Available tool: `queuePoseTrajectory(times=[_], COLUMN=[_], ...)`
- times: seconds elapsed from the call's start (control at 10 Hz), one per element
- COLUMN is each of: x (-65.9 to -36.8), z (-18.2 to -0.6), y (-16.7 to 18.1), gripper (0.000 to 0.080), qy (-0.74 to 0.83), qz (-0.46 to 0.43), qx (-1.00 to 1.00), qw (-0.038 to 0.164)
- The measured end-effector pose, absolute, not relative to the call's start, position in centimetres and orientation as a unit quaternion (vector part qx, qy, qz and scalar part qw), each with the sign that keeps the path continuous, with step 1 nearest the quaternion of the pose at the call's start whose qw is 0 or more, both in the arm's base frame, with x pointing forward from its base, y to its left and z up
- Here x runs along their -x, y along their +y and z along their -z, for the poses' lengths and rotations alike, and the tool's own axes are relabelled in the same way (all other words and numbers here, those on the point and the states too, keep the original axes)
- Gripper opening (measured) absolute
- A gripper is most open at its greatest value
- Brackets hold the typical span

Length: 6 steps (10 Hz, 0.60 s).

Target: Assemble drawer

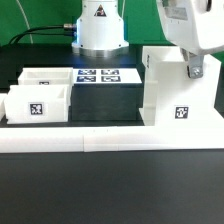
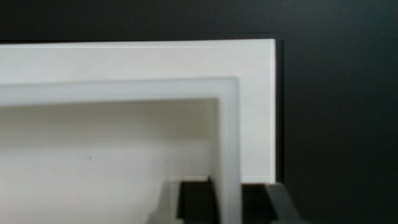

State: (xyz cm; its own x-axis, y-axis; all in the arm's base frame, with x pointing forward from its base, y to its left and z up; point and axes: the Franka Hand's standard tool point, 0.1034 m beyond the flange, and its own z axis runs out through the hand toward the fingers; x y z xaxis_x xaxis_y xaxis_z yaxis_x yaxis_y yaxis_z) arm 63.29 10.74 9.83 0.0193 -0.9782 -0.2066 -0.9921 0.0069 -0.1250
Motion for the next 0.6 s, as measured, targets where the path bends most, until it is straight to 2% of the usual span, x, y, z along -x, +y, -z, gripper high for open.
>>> queuePoseTrajectory(times=[0.6], x=[-64.43], z=[-9.90], y=[10.71], gripper=[0.0047], qy=[0.697], qz=[-0.027], qx=[0.706], qw=[0.122])
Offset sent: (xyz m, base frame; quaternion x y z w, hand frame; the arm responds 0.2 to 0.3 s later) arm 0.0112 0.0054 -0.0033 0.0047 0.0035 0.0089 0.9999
